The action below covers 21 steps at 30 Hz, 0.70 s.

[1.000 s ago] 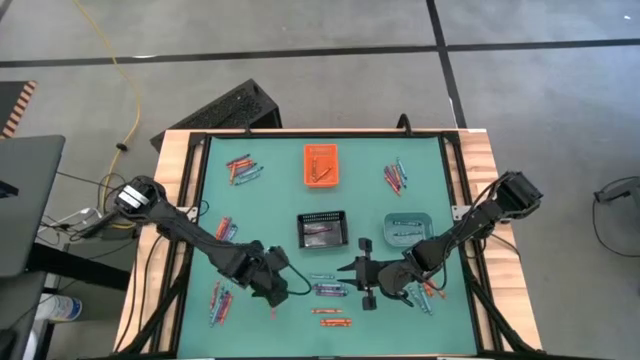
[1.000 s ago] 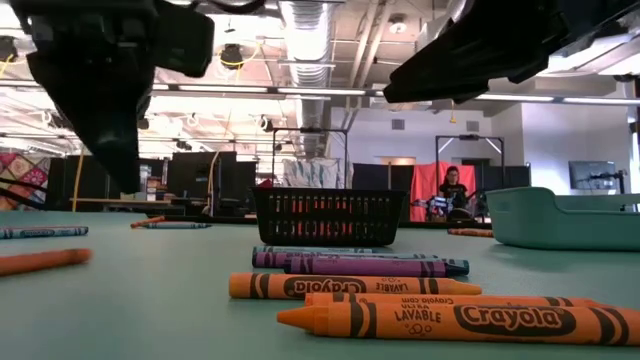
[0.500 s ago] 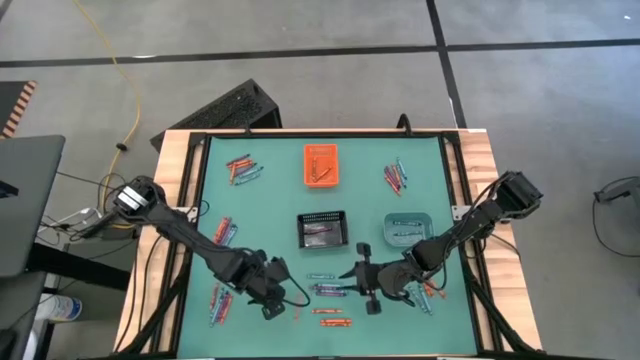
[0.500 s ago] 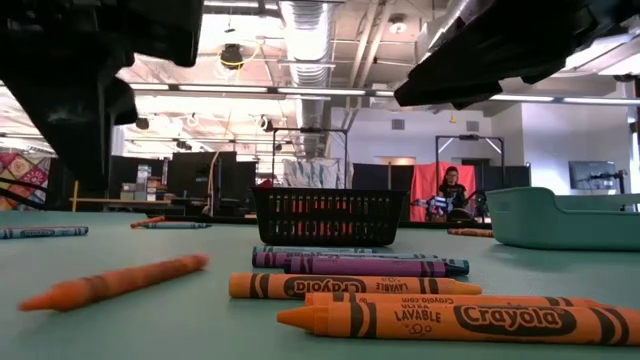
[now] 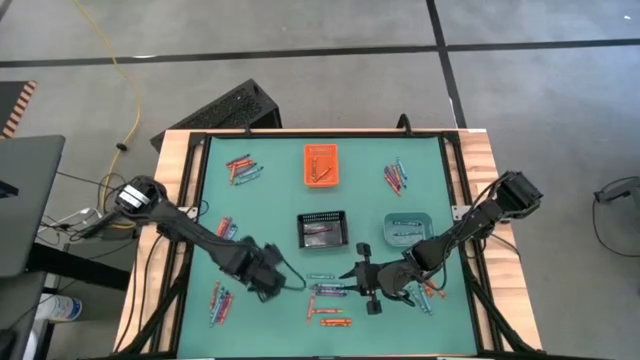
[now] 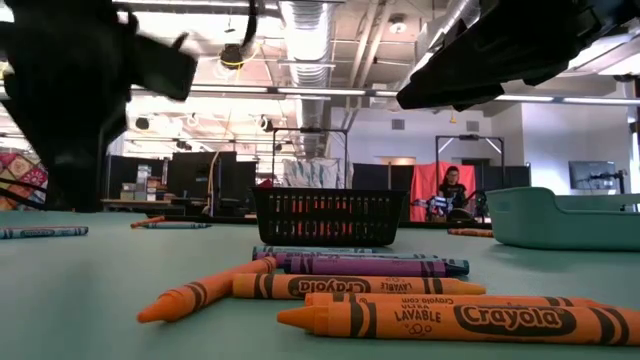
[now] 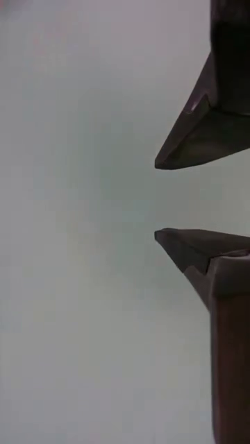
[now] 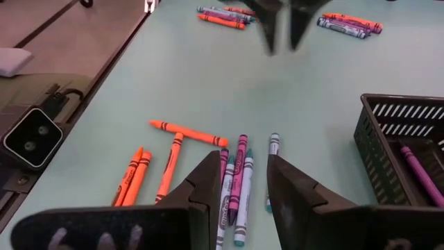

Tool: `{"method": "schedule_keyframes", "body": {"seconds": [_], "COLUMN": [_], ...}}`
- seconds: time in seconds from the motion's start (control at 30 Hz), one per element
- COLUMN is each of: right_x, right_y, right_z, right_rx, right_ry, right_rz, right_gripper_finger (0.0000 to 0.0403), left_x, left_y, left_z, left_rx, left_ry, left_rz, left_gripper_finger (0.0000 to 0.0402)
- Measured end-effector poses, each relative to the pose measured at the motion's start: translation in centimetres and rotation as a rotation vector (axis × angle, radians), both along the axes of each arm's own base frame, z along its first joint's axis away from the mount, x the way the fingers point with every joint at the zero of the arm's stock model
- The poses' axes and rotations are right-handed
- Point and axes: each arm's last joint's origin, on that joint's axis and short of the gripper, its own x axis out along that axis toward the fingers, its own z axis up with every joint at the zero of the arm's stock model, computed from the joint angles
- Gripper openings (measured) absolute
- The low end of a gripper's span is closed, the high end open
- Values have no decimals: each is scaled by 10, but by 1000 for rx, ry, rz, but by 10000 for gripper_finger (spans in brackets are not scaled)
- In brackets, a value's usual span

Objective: Sort crayons
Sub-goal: Put the blue crayon into the green bin

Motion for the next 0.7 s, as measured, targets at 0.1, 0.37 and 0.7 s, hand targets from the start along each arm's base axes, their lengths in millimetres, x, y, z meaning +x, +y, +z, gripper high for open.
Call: {"method": "schedule_keyframes", "body": {"seconds": [0.1,0.37,0.7], "right_x": [0,0,-2], "right_y": [0,0,-1], "right_z": [0,0,-4], "right_rx": [0,-2,-27], "right_ry": [0,2,42], "right_rz": [0,0,3], "right_gripper_finger": [111,111,111], "left_x": [-12,-19,-59], "left_y": [22,81,139], "left_z": [-1,1,6], "left_rx": [111,246,56], "left_ry": [178,401,185], "left_rz": [47,79,254], "left_gripper_finger": [132,126,126]}}
